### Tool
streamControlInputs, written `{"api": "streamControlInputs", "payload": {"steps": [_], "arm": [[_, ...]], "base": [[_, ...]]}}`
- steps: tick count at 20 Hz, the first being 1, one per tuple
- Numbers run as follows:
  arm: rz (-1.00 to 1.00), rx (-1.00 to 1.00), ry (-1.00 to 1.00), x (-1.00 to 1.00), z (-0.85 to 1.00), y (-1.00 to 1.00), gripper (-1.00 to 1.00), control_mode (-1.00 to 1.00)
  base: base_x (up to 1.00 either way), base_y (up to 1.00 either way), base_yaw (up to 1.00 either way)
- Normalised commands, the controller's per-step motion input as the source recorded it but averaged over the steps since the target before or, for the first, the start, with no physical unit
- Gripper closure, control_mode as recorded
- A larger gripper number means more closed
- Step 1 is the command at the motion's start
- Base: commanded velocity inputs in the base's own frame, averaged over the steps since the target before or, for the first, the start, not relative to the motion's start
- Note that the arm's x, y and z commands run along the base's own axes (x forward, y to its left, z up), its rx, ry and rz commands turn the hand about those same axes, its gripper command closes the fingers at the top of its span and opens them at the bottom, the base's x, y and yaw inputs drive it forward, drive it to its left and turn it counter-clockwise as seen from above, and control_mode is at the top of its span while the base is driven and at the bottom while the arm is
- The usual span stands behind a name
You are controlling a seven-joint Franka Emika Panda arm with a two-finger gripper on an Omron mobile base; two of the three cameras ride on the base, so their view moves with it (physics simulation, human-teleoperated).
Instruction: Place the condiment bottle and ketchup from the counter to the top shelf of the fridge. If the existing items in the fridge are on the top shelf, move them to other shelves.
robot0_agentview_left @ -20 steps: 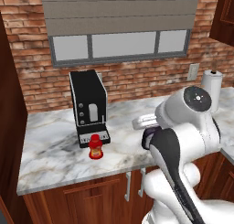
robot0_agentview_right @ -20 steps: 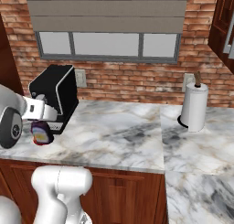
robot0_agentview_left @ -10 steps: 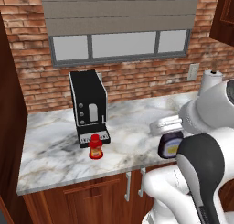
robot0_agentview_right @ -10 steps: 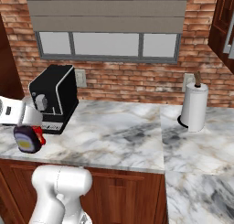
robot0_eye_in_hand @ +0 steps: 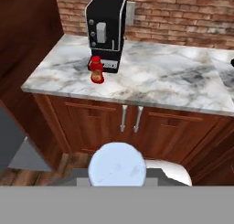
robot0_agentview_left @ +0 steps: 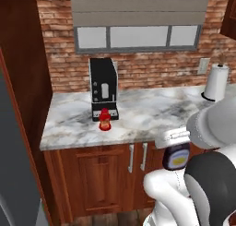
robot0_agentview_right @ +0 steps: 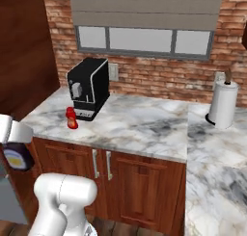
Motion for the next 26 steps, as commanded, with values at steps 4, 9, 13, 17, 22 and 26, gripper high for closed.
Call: {"api": "streamControlInputs", "payload": {"steps": [4,9,13,17,22,26], "arm": [[0.00,0.00,0.00,0.00,0.00,0.00,1.00,1.00],[0.00,0.00,0.00,0.00,0.00,0.00,1.00,1.00],[0.00,0.00,0.00,0.00,0.00,0.00,1.00,1.00],[0.00,0.00,0.00,0.00,0.00,0.00,1.00,1.00],[0.00,0.00,0.00,0.00,0.00,0.00,1.00,1.00],[0.00,0.00,0.00,0.00,0.00,0.00,1.00,1.00]], "base": [[-0.90,0.11,0.80],[-0.57,0.50,0.86],[-0.21,1.00,0.62],[0.33,1.00,0.09],[0.78,1.00,-0.08],[0.78,1.00,-0.26]]}}
